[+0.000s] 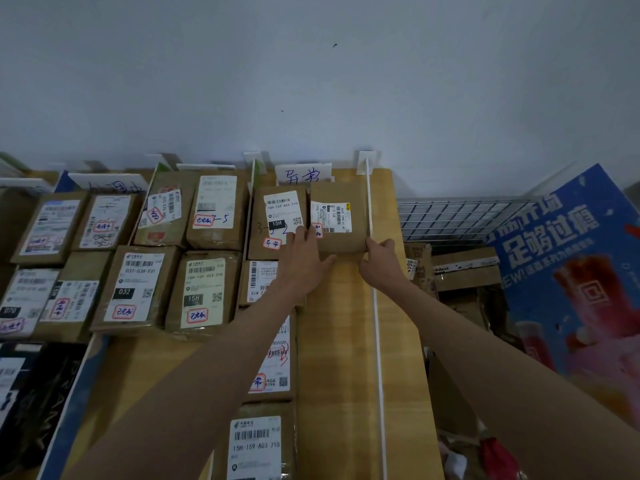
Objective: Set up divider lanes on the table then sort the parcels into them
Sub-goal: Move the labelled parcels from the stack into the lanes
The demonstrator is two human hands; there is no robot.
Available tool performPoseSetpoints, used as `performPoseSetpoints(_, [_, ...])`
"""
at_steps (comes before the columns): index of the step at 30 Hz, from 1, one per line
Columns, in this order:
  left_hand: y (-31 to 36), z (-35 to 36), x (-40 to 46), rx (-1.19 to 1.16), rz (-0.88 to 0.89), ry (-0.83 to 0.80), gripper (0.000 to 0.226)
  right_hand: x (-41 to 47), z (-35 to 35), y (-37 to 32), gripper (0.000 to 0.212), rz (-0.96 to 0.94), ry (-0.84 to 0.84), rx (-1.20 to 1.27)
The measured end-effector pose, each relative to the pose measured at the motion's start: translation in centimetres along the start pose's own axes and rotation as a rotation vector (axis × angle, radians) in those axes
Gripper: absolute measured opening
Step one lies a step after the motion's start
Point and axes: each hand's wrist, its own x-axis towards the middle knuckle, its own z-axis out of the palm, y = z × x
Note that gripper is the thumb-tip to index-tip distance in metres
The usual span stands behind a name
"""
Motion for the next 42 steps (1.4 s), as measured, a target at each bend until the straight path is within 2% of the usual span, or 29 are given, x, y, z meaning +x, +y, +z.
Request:
performPoseSetpoints(3, [-0.2, -0.4, -0.3, 0.057, 0.019, -0.037, 0.078, -0.7, -0.6, -0.7, 0.044, -0.03, 0.043, -0.021])
performPoseSetpoints(6, [-0.1, -1.9, -1.1, 0.085, 0.038, -0.032, 0.07, -2.4, -1.9, -1.9, 0.04, -0.086, 0.143, -0.068])
performPoseSetpoints(11, [-1.3, -6.4, -4.5, 0.153, 0.037, 0.102, 0.056, -6.2, -4.1, -5.4, 0.039, -0.266, 0.298, -0.303])
performPoseSetpoints(17, [-5.6, -12.5, -12.0, 0.194, -0.011, 0.247, 0.05, -11.2, -2.5, -11.3, 0.045, -0.453, 0.333, -0.384])
performPoseSetpoints(23, [-12.8, -16.3, -20.8, 0.226, -0.156, 0.339, 0.052, -17.1, 2.5, -17.7, 0.048, -0.632, 0.341, -0.424])
performPoseSetpoints(27, [-17.8, -18.8, -27.1, 0.279, -0.266, 0.312, 0.063, -21.5, 6.3, -22.4, 0.048, -0.721, 0.359, -0.436])
performPoseSetpoints(29, [-20.6, -19.9, -30.7, 0.235, -0.316, 0.34, 0.058, -23.9, 8.6, -24.6, 0.047, -0.751, 0.356, -0.416])
performPoseSetpoints(32, [-24.7, -21.4, -36.4, 0.228, -0.354, 0.409, 0.057, -27.5, 12.2, -27.6, 0.049, -0.788, 0.315, -0.406])
performPoseSetpoints(42, [-41.5, -26.0, -52.2, 0.237, -0.468, 0.442, 0.056, -38.6, 26.6, -40.7, 0.047, -0.901, 0.276, -0.422])
